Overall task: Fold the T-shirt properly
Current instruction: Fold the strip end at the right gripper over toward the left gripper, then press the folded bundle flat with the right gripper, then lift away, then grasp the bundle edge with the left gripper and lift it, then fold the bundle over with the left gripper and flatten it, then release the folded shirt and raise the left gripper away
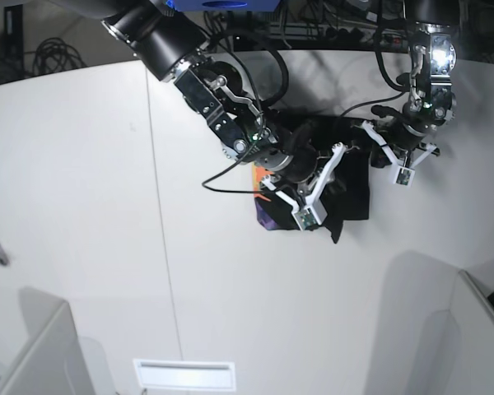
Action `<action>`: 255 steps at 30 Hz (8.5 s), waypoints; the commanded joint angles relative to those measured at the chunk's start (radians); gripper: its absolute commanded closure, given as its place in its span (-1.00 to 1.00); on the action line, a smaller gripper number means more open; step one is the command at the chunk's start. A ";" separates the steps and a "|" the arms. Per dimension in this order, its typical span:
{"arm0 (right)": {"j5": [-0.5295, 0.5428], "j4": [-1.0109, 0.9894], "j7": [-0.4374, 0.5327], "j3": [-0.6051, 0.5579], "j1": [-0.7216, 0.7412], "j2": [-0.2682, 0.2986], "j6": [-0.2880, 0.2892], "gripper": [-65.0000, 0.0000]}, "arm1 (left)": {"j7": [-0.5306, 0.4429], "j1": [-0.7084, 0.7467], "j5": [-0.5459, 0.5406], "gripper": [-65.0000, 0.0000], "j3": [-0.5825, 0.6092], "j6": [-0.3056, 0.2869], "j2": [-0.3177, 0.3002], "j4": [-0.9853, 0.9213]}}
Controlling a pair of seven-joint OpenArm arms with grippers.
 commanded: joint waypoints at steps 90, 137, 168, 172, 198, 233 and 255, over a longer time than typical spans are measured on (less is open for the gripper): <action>0.311 0.370 0.084 0.437 -0.289 0.370 0.013 1.00 | 0.051 0.207 -0.440 -0.17 -0.465 -0.241 0.128 0.343; 0.309 0.370 0.083 0.831 -0.553 0.385 0.016 1.00 | 0.053 -0.123 -0.145 1.00 0.009 -0.113 0.065 -0.190; 0.308 0.367 0.084 1.129 -0.762 0.292 0.016 1.00 | 0.163 -0.586 0.305 1.00 0.945 -0.121 0.008 -0.202; 0.308 0.366 0.084 1.129 -0.763 0.290 0.016 1.00 | 0.162 -0.629 0.301 1.00 1.032 -0.121 0.025 -0.200; 0.308 0.364 0.084 1.130 -0.762 0.261 0.016 1.00 | 0.027 -0.755 0.306 1.00 1.213 -0.233 0.087 -0.223; 0.306 0.366 0.081 1.120 -0.757 0.261 0.016 1.00 | 0.028 -0.832 0.303 -0.74 1.046 -0.227 0.154 -0.223; -0.205 0.487 0.087 1.095 -0.794 0.138 0.318 1.00 | 0.017 -0.095 0.294 1.00 0.166 -0.231 -0.052 0.395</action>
